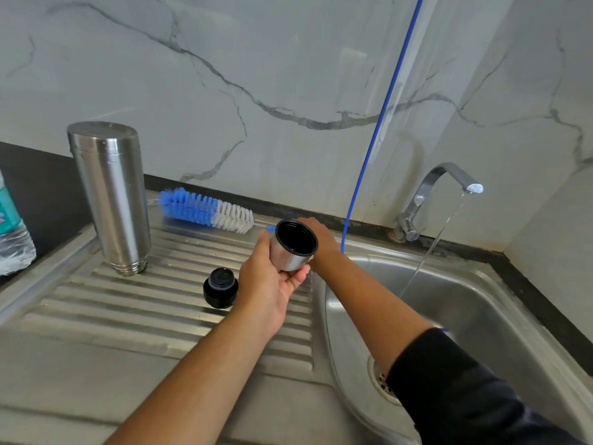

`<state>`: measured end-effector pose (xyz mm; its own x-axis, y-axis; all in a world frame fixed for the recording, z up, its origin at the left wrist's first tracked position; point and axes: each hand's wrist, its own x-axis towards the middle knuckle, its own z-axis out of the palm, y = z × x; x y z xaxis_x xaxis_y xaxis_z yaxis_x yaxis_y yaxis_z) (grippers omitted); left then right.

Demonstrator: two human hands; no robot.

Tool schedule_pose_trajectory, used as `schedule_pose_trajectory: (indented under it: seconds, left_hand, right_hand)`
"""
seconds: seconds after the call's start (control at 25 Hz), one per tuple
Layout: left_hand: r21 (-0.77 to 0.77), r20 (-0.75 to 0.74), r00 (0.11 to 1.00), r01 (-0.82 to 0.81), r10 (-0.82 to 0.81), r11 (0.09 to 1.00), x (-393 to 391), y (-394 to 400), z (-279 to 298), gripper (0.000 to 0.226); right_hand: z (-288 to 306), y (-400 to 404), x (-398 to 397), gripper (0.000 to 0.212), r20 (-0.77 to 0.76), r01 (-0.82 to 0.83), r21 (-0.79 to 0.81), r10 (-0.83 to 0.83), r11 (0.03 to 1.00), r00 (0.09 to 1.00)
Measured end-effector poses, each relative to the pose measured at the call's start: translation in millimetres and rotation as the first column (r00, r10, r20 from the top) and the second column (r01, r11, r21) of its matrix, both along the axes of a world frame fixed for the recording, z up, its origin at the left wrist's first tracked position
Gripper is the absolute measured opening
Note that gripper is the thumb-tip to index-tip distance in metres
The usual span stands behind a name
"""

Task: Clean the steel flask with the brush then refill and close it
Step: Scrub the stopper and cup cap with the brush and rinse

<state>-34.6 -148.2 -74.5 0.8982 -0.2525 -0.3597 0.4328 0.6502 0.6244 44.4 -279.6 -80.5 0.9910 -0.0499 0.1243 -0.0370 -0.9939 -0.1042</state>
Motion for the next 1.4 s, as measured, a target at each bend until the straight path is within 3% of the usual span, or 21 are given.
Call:
schedule_pose_trajectory:
  seconds: [0.16,0.28,0.36,0.44,0.6,0.76,1.08,1.24,1.4]
  left_hand:
    - [-0.007,-0.001,1.000,0.018,-0.018,1.000,1,-1,-1,0.048]
    - [-0.001,0.014,1.000,0.025,-0.025,1.000,1,-2,-2,0.049]
    - [-0.002,0.026,0.999,0.034,-0.034,0.999,0,-1,-3,0.051]
    - [-0.020,0.036,0.998,0.045,-0.045,0.999,0,-1,-2,0.051]
    - [-0.022,0.071,0.995,0.072,-0.070,0.997,-4,-5,-2,0.050]
    - [0.002,0.083,0.989,0.125,-0.124,0.992,-8,-9,-11,0.053]
    - [0.142,0.054,0.931,0.350,-0.360,0.926,-28,-47,-25,0.056]
    - [0.207,0.022,0.871,0.476,-0.490,0.855,-19,-114,-22,0.058]
    - [0.293,-0.006,0.871,0.471,-0.491,0.832,1,-198,-27,0.051]
  right_hand:
    - [-12,0,-7,0.035,-0.074,0.073,0.293,-0.054,0.953,0.996]
    - [-13,-2,-19,0.029,-0.050,0.059,0.322,-0.045,0.945,0.998]
    - [-9,-9,-31,0.010,0.042,-0.001,0.243,-0.009,0.970,0.999]
    - [-5,-25,-44,0.008,0.168,-0.021,0.214,-0.016,0.977,0.986]
    - [2,-64,-91,0.017,0.400,-0.021,0.506,-0.213,0.862,0.892]
    - [10,-94,-146,0.021,0.515,-0.066,0.696,-0.433,0.715,0.739]
    - [-9,-154,-181,0.025,0.446,-0.057,0.877,-0.765,0.477,0.465]
    - [-20,-168,-173,0.027,0.383,-0.076,0.919,-0.827,0.388,0.411]
    - [-25,-170,-169,0.027,0.326,-0.075,0.944,-0.867,0.323,0.377]
